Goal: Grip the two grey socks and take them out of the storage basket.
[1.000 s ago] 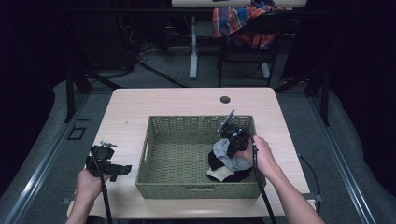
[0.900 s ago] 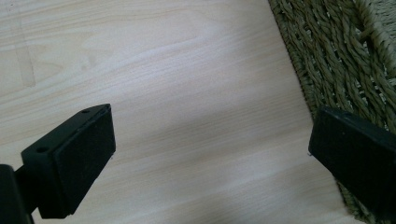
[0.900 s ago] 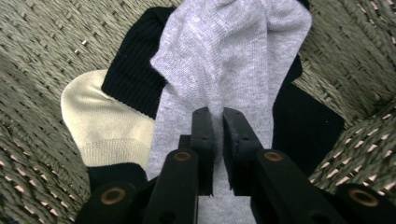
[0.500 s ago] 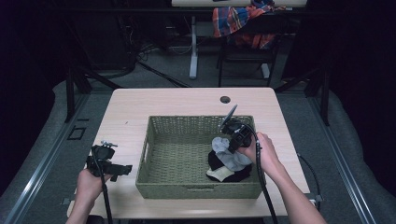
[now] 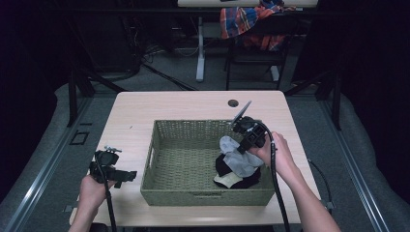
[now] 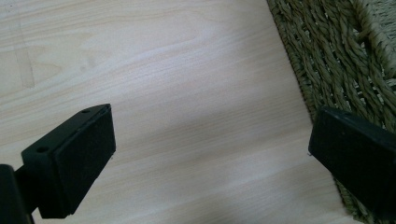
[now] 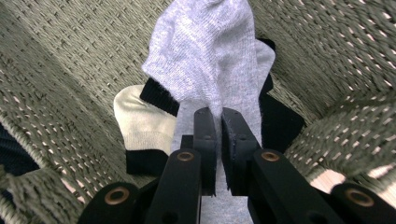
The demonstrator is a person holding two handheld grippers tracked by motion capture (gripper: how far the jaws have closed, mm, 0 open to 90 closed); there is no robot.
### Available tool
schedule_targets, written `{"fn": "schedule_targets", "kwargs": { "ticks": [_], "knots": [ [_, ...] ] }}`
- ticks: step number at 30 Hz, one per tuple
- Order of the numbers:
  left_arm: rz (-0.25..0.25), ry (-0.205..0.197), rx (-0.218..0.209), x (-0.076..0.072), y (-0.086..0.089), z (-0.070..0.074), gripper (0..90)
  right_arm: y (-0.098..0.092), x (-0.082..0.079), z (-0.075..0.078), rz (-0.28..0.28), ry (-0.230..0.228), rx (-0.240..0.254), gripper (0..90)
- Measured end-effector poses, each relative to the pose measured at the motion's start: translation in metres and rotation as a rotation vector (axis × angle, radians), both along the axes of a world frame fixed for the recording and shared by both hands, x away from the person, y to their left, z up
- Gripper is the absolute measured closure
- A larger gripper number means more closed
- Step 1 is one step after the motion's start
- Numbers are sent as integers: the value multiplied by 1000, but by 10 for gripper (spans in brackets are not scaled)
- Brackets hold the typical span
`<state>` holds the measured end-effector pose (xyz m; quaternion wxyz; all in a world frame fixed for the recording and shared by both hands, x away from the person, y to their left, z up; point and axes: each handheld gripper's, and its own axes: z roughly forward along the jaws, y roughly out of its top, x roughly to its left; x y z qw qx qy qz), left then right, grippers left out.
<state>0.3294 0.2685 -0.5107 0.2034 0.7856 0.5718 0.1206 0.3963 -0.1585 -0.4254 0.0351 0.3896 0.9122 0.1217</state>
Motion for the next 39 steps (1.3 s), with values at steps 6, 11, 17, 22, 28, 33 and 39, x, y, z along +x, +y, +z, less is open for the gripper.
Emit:
{"fn": "schedule_targets", "kwargs": {
  "ticks": [6,11,17,22,28,33,39],
  "knots": [
    [-3,2,1,1,0,0,9,0,-1,9,3,-9,12,855],
    [-4,4,-5,1,0,-1,9,5,2,15,15,-24,13,855],
    [-4,2,-3,1,0,-1,8,10,5,28,16,-32,39,857],
    [-2,1,-5,1,1,-1,8,11,4,40,18,-51,55,857],
    [-4,2,-4,1,1,-1,8,5,2,47,7,-65,64,856],
    [-4,4,-2,1,1,-1,8,-1,-1,52,-2,-76,66,856],
    [-5,5,-3,1,0,-1,8,-7,-2,57,-16,-93,69,855]
  ]
}}
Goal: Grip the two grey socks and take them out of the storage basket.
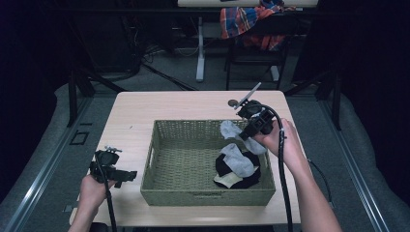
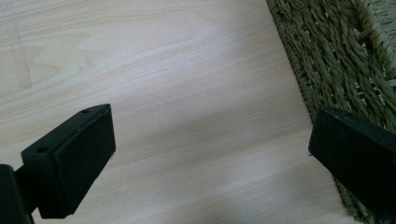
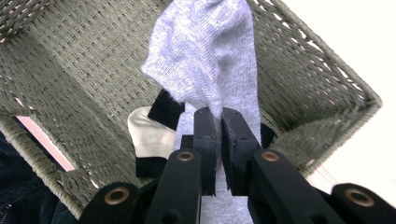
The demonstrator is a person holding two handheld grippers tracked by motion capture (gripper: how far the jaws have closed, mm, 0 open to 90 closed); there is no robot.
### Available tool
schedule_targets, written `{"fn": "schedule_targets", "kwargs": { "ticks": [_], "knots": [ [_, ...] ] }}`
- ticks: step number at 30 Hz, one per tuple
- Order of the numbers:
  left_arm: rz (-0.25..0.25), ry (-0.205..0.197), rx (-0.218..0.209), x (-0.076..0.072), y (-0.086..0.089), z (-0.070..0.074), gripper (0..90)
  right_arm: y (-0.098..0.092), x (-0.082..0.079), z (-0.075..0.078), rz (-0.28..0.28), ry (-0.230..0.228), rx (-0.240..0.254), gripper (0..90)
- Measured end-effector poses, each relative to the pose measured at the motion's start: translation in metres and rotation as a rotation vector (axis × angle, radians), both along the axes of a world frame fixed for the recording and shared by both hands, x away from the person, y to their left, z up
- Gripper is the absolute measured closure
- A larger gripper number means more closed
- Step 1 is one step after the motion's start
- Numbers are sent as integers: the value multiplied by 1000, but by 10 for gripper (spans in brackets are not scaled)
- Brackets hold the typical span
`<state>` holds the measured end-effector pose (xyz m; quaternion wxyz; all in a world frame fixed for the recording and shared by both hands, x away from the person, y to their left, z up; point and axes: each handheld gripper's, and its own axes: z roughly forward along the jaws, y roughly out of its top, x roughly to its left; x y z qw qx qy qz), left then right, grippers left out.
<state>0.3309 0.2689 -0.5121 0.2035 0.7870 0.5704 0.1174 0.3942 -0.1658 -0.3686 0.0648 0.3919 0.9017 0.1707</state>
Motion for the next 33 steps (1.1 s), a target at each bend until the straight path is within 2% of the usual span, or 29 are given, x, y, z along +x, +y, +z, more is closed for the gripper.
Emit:
{"fn": "schedule_targets", "kwargs": {
  "ticks": [9,10,12,16,33],
  "knots": [
    [0,0,1,0,0,0,8,-22,-2,10,-41,-17,5,855],
    [0,0,1,0,0,0,8,-25,-3,10,-50,-22,19,854],
    [0,-1,1,0,0,0,8,-32,-3,13,-55,-18,4,855],
    [0,-1,1,0,0,0,8,-42,-4,15,-77,-23,4,854],
    [-1,-3,1,-1,0,0,8,-88,-5,18,-193,-27,15,854]
  ]
}}
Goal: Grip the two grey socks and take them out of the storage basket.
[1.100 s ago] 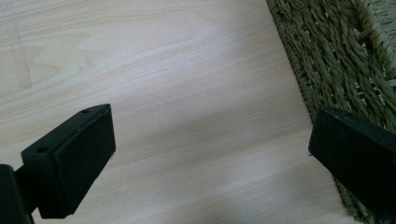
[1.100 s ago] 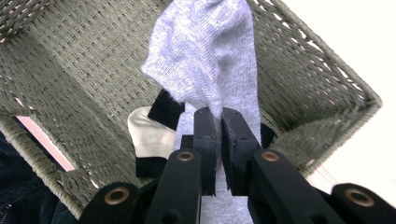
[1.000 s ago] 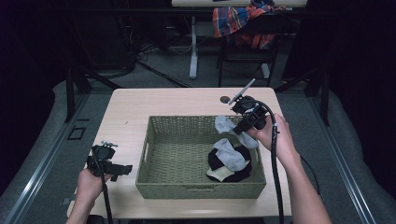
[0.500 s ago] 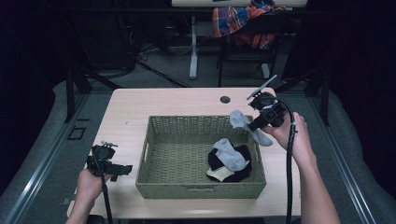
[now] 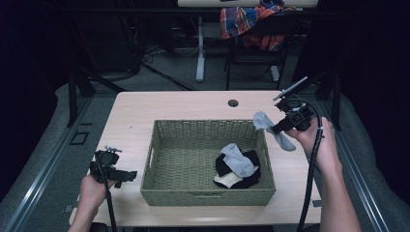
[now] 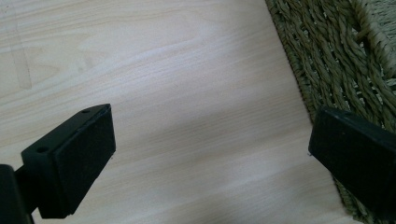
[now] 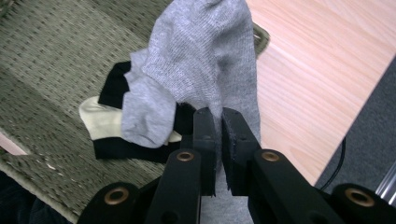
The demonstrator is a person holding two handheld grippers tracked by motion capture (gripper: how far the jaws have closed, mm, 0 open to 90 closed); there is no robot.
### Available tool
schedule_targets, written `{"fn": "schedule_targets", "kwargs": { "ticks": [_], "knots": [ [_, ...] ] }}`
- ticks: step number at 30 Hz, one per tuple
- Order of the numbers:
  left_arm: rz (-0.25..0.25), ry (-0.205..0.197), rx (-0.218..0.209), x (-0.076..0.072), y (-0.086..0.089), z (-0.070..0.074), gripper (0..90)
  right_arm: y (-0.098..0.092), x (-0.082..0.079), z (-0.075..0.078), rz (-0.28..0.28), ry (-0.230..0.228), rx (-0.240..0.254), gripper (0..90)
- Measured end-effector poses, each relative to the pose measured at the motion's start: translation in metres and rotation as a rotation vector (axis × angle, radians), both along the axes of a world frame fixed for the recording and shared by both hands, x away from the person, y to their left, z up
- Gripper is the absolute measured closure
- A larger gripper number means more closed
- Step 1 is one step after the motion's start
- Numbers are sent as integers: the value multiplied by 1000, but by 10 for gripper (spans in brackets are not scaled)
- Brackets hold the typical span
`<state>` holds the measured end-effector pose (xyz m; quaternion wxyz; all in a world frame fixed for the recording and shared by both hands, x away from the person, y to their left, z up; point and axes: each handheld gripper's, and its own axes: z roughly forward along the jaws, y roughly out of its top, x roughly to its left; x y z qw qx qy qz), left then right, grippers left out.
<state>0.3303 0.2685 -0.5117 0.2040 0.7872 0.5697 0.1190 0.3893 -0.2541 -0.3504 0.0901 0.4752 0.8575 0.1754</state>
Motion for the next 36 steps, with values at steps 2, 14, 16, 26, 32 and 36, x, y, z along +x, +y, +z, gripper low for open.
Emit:
{"fn": "schedule_targets", "kwargs": {
  "ticks": [2,14,16,26,32,36],
  "knots": [
    [-2,1,2,0,0,0,9,-7,1,-2,-11,9,-7,853],
    [-1,2,0,0,0,0,9,-39,5,-14,-105,28,-21,854],
    [-2,1,1,0,0,0,9,-46,6,-15,-122,35,-19,854],
    [0,2,1,0,0,0,8,-64,15,-33,-208,40,-65,854],
    [0,1,1,0,0,0,9,-72,29,-61,-235,72,-82,855],
    [0,1,1,0,0,0,9,-78,37,-83,-250,109,-73,854]
  ]
}}
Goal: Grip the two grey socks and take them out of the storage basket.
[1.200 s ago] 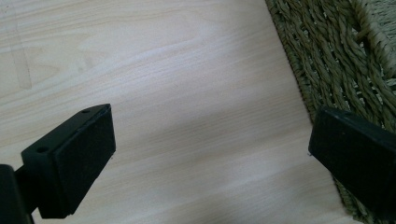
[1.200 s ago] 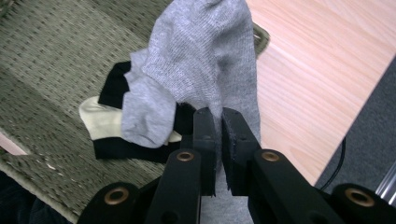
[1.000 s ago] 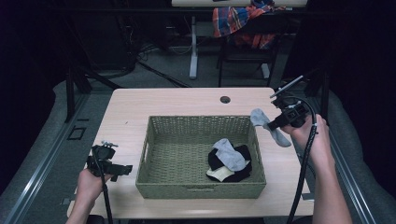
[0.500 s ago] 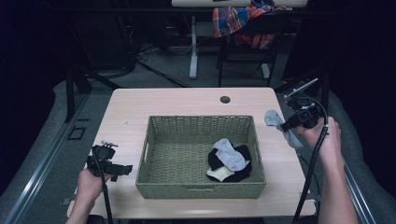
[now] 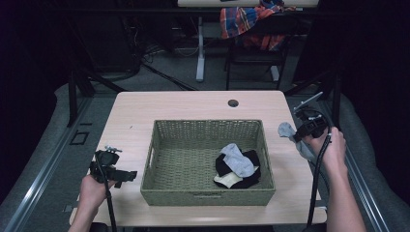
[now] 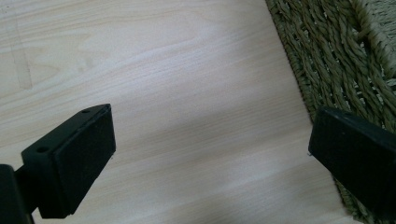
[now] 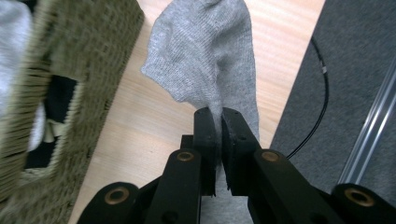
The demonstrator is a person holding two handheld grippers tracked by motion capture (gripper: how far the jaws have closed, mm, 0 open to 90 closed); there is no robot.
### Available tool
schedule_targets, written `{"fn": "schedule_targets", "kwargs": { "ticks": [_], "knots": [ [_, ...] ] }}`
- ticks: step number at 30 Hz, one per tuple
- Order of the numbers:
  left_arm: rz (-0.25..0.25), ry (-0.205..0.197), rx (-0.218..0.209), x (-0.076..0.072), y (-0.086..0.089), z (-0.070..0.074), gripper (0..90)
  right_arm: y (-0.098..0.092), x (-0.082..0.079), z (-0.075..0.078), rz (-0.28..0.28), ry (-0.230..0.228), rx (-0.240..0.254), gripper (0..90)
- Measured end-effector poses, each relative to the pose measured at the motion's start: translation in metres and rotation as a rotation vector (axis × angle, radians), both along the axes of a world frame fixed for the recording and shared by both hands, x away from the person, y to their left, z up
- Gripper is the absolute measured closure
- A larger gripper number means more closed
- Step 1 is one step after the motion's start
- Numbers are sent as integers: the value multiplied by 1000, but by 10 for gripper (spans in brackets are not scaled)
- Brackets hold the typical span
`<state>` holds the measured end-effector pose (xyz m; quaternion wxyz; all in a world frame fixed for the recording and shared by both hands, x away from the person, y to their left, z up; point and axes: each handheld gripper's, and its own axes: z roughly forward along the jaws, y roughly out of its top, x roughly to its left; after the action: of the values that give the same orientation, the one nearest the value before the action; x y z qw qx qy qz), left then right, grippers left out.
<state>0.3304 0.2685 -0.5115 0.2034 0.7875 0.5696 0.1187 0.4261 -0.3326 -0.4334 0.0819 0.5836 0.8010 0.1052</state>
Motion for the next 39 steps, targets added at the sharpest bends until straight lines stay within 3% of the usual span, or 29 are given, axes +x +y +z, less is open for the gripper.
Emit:
{"fn": "schedule_targets", "kwargs": {
  "ticks": [1,5,6,12,15,20,21,23,24,25,29,31,32,35,39],
  "knots": [
    [0,0,0,0,0,0,9,0,1,-5,-6,-12,14,855],
    [0,0,0,0,0,0,9,1,6,-20,-7,9,18,854],
    [0,0,0,0,0,0,9,0,8,-25,11,35,14,854],
    [-1,1,1,0,0,0,9,-1,15,-48,7,94,35,854],
    [1,-2,3,0,0,0,9,-1,15,-59,-17,90,50,853],
    [1,-1,2,0,0,0,9,1,17,-70,1,138,49,849],
    [1,-1,1,0,0,0,9,3,17,-73,-12,128,52,844],
    [1,-1,1,0,0,0,9,2,19,-74,0,153,68,819],
    [2,-1,2,0,0,0,9,3,19,-75,-8,143,74,784],
    [1,-1,2,0,0,0,9,3,19,-74,6,154,71,744],
    [2,-1,2,0,0,0,9,7,17,-61,12,111,68,605],
    [0,-1,1,0,0,0,9,9,14,-48,26,89,65,533],
    [1,-1,1,0,0,0,9,11,12,-42,12,52,77,489],
    [1,-1,1,0,0,0,9,14,6,-20,23,6,105,397],
    [0,0,1,0,0,0,9,24,-3,7,65,-44,114,258]
  ]
}}
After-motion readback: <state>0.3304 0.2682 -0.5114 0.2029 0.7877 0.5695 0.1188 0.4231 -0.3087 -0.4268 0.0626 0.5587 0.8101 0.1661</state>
